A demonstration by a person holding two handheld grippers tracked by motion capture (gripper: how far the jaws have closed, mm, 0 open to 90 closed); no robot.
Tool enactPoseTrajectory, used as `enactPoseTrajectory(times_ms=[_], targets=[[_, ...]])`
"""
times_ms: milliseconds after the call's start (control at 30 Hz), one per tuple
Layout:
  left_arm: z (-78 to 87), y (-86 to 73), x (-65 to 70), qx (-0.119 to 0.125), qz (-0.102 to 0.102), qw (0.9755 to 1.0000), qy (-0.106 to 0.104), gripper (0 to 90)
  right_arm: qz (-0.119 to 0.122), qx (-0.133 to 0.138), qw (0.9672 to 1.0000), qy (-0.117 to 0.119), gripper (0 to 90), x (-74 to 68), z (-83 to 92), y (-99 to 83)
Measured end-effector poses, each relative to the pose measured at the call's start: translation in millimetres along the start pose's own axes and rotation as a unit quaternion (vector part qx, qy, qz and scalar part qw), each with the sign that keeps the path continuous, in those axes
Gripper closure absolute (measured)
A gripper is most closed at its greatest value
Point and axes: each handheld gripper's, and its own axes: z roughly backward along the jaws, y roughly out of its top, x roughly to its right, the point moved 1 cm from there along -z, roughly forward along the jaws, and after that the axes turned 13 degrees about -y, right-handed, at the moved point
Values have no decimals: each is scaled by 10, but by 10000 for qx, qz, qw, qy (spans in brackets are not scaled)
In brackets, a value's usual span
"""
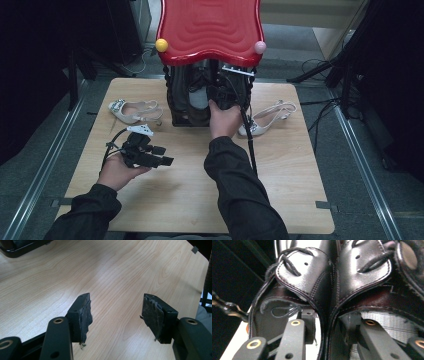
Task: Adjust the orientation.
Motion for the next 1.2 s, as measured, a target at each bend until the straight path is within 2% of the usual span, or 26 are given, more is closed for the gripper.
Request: enactPoseTrajectory(times_ms=[33,100,300,400,533,600,667,700,733,800,900,1000,1067,1200], targets=[[-4,1,0,-12,3,10000,5,410,81,-4,10000,9,681,9,10,3],[-8,4,1,-26,21,10000,7,410,148,-2,9997,183,643,40,17,1],[5,6,1,6,11,10000,28,411,153,25,9983,557,613,124,102,-5],[12,13,-9,-1,30,10000,36,411,235,22,9975,665,610,161,168,-24],[36,35,0,63,36,10000,61,421,347,169,9963,774,596,225,292,-45],[54,54,7,87,29,9999,64,443,422,190,9954,843,598,260,351,-52],[75,95,20,171,143,9997,-51,525,478,152,9945,922,606,300,398,-73],[98,126,21,251,217,9993,-184,617,502,132,9941,957,612,321,420,-86],[123,164,29,319,224,9990,-210,709,531,108,9934,1013,617,339,445,-102],[166,246,56,374,147,9990,-186,787,627,91,9920,1095,629,379,502,-134],[222,384,83,410,2,9991,-114,839,731,80,9895,1244,650,438,598,-182],[276,536,115,387,-133,9991,-77,870,982,48,9862,1331,675,475,696,-222],[320,646,136,436,-206,9987,-134,881,1149,58,9838,1374,698,502,757,-253],[407,893,184,368,-438,9983,-98,889,1257,54,9795,1570,742,569,844,-333]])
